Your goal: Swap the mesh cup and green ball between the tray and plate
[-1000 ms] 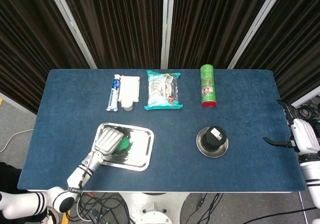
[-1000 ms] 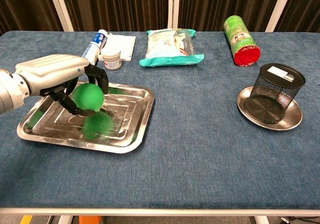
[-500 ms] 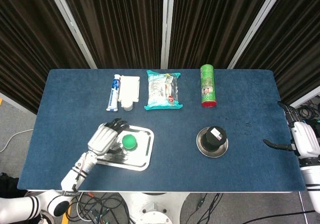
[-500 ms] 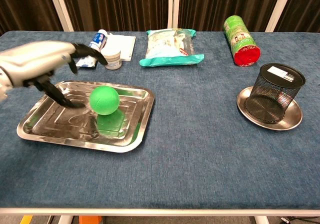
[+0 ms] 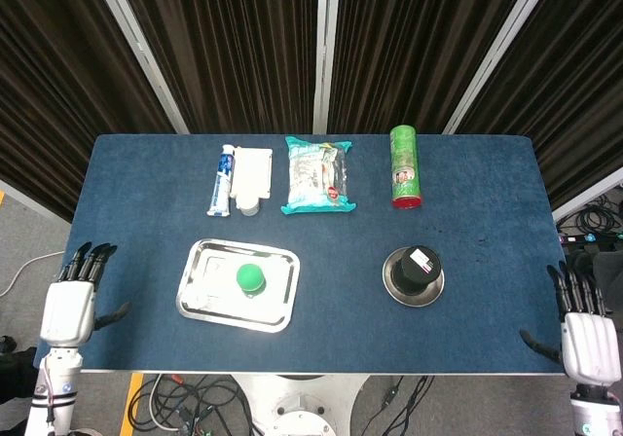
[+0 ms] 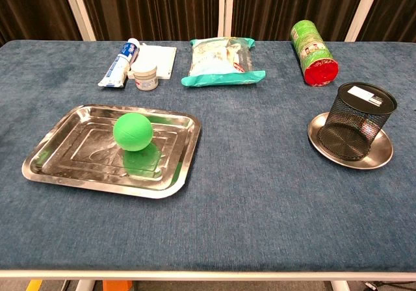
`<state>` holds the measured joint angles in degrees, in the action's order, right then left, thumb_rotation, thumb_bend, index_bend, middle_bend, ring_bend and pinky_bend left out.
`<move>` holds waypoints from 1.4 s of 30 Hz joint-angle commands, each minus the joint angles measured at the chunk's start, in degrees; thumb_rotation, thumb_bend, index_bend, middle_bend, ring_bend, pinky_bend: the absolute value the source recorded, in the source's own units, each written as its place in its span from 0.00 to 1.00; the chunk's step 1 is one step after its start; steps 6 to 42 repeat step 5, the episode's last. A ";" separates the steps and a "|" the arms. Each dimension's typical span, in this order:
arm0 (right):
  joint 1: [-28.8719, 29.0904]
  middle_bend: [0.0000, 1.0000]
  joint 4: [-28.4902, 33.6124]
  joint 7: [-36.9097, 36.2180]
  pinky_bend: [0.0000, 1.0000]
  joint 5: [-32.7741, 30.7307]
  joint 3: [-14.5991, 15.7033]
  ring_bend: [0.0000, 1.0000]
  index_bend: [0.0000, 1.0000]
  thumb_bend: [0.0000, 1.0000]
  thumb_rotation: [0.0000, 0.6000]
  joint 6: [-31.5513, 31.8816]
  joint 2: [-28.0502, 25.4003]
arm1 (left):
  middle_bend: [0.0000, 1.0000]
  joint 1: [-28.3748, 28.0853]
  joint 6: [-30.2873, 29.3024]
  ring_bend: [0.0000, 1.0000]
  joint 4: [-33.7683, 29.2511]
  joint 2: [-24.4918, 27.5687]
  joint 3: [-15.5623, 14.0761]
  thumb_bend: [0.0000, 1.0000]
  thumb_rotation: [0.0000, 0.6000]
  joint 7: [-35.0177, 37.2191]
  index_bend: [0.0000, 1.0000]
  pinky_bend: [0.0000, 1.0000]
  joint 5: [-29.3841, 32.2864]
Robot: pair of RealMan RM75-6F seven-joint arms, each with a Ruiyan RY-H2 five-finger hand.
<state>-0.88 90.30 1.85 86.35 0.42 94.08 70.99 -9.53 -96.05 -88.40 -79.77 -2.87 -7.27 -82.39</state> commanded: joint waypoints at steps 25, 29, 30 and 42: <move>-1.04 0.00 -2.13 0.54 0.00 -1.62 -0.13 0.00 0.00 0.00 1.00 -2.28 1.62 | 0.12 3.35 0.80 0.07 4.04 -0.55 -1.19 0.08 1.00 3.11 0.14 0.23 -0.23; -1.04 0.00 -2.13 0.54 0.00 -1.62 -0.13 0.00 0.00 0.00 1.00 -2.28 1.62 | 0.12 3.35 0.80 0.07 4.04 -0.55 -1.19 0.08 1.00 3.11 0.14 0.23 -0.23; -1.04 0.00 -2.13 0.54 0.00 -1.62 -0.13 0.00 0.00 0.00 1.00 -2.28 1.62 | 0.12 3.35 0.80 0.07 4.04 -0.55 -1.19 0.08 1.00 3.11 0.14 0.23 -0.23; -1.04 0.00 -2.13 0.54 0.00 -1.62 -0.13 0.00 0.00 0.00 1.00 -2.28 1.62 | 0.12 3.35 0.80 0.07 4.04 -0.55 -1.19 0.08 1.00 3.11 0.14 0.23 -0.23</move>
